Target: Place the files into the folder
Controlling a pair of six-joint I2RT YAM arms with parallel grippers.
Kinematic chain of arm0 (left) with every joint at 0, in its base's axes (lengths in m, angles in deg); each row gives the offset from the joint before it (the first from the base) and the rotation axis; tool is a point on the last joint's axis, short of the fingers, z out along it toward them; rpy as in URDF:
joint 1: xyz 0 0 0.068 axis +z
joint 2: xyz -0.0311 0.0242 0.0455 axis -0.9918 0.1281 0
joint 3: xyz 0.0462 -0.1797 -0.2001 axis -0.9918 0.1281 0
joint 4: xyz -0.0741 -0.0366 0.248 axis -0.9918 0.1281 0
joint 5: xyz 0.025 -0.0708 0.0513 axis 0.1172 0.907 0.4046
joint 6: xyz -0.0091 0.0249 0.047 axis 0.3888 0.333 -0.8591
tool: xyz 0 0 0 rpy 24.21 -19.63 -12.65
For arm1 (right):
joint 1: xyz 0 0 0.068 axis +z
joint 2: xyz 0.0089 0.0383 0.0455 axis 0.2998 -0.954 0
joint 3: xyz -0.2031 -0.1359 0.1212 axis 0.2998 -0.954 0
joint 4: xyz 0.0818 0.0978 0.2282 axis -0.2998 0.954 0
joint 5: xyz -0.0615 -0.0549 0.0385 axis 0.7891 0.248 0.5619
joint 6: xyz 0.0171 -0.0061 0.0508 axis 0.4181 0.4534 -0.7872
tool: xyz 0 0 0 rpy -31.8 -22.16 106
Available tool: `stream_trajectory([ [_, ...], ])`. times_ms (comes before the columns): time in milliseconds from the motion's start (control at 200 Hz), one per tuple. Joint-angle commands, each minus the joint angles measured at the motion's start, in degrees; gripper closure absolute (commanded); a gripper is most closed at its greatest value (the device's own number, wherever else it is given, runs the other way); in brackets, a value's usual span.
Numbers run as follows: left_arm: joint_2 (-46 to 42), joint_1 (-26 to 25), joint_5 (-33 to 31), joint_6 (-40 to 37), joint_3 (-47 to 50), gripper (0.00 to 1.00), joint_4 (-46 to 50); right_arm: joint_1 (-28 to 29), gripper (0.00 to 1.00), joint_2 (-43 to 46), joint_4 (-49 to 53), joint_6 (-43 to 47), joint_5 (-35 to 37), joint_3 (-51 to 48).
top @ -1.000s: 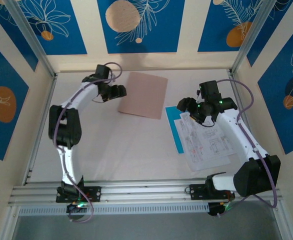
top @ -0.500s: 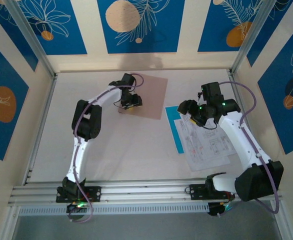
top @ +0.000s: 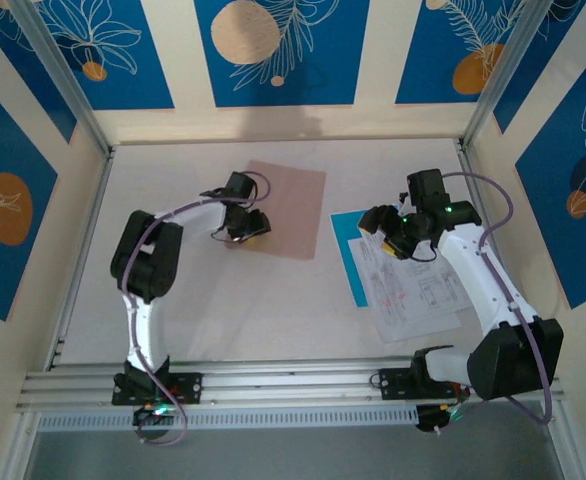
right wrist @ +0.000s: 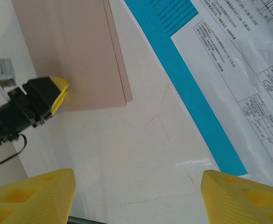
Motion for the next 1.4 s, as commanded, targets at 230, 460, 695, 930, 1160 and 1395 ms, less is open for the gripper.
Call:
stream_trajectory([
  [230,-16.4,-2.0,2.9,7.8,26.3,0.59,-2.6,7.4,0.29,-5.7,-5.0,-3.8,-2.5,-3.1],
  [460,-26.6,-4.5,2.4,11.2,33.5,0.55,-2.4,15.0,0.31,-13.1,-9.6,-5.8,-2.6,-2.4],
  [695,-37.3,-3.7,-2.3,7.6,26.6,0.39,9.3,21.2,0.33,-20.5,-16.4,-8.0,-3.6,-2.2],
  [930,-30.5,4.8,1.2,-0.5,21.8,0.49,10.9,24.1,0.34,-26.2,-19.7,-9.9,-4.1,0.1],
  [1160,-22.3,8.1,-1.4,-7.1,16.7,0.58,13.1,25.0,0.34,-29.8,-19.2,-10.4,-5.1,2.9],
  [1395,-25.8,8.2,-0.3,-5.3,18.6,0.56,13.8,25.1,0.34,-33.3,-19.4,-10.3,-5.3,5.5],
])
